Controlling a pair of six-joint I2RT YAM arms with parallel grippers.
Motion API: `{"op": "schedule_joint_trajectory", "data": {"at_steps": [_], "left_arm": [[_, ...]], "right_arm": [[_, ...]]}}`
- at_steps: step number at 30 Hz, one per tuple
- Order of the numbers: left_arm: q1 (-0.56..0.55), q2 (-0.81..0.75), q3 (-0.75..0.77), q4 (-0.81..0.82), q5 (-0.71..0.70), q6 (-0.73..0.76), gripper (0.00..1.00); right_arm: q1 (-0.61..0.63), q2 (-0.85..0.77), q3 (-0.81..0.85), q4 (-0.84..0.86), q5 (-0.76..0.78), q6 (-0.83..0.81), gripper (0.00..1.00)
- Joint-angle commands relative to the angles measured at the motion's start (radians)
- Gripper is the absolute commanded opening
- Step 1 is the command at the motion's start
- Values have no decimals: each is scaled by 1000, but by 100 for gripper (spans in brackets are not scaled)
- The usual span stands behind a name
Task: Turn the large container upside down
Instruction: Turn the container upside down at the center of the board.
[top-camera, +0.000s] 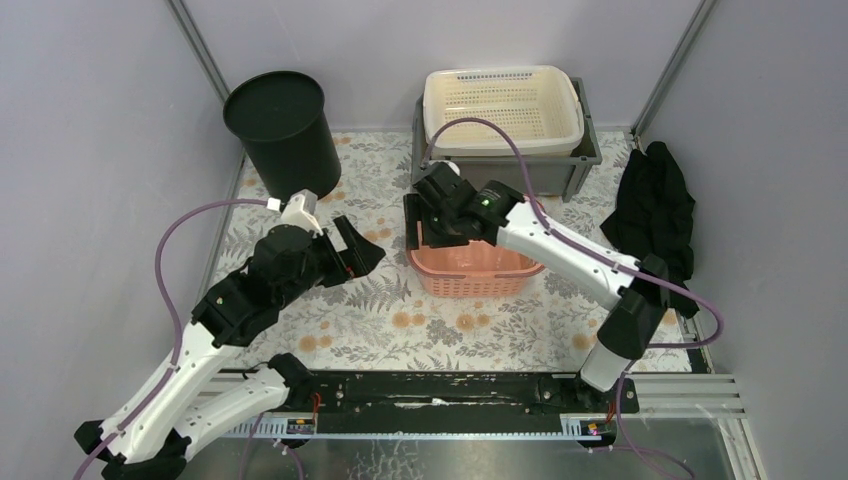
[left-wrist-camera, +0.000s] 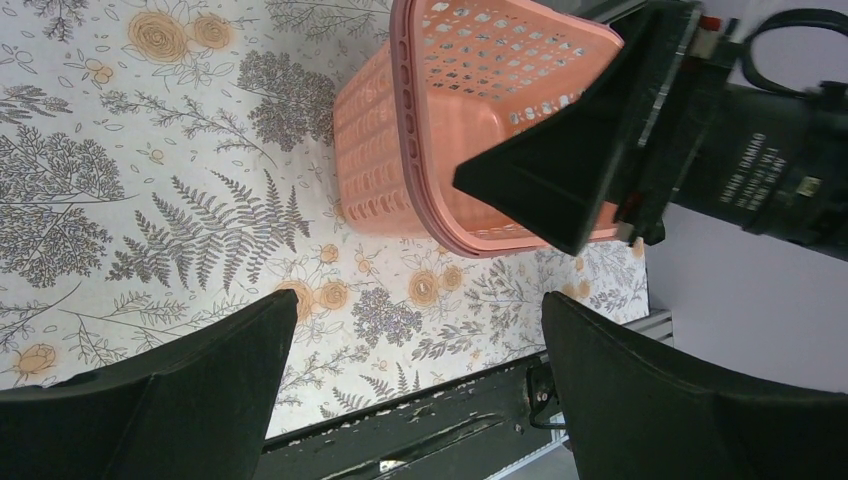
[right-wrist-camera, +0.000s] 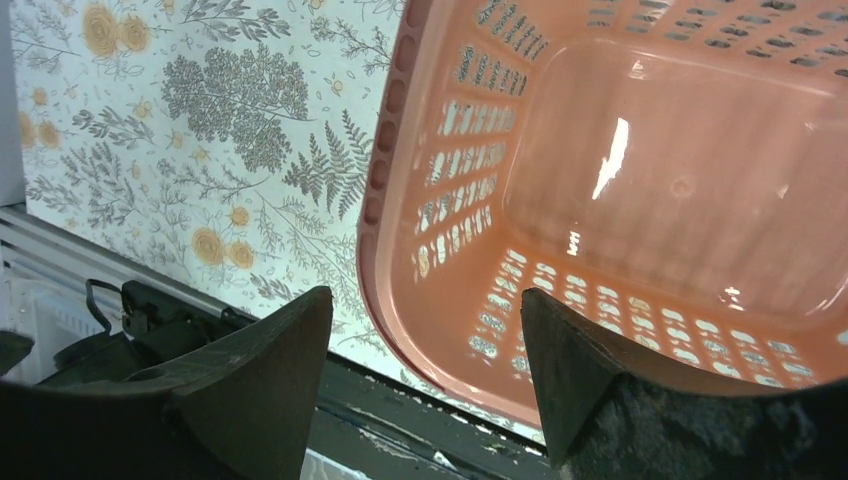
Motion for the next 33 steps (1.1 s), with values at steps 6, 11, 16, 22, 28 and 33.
{"op": "schedule_joint_trajectory", "data": {"at_steps": [6, 11, 16, 22, 28, 33], "left_arm": [[-5, -32, 13, -21, -27, -6, 100], [-6, -51, 2, -25, -34, -16, 100], [-5, -62, -2, -33, -30, -19, 100], [-5, -68, 4, -43, -31, -17, 100], [-5, -83, 1, -52, -29, -15, 100], [-5, -91, -4, -56, -24, -11, 100]], "right_arm": [[42, 114, 115, -7, 83, 22, 76], [44, 185, 183, -32, 113, 22, 77], [45, 274, 266, -70, 142, 18, 77], [43, 378, 371, -135, 179, 7, 75], [43, 446, 446, -182, 210, 3, 66], [42, 461, 452, -181, 202, 11, 55]]}}
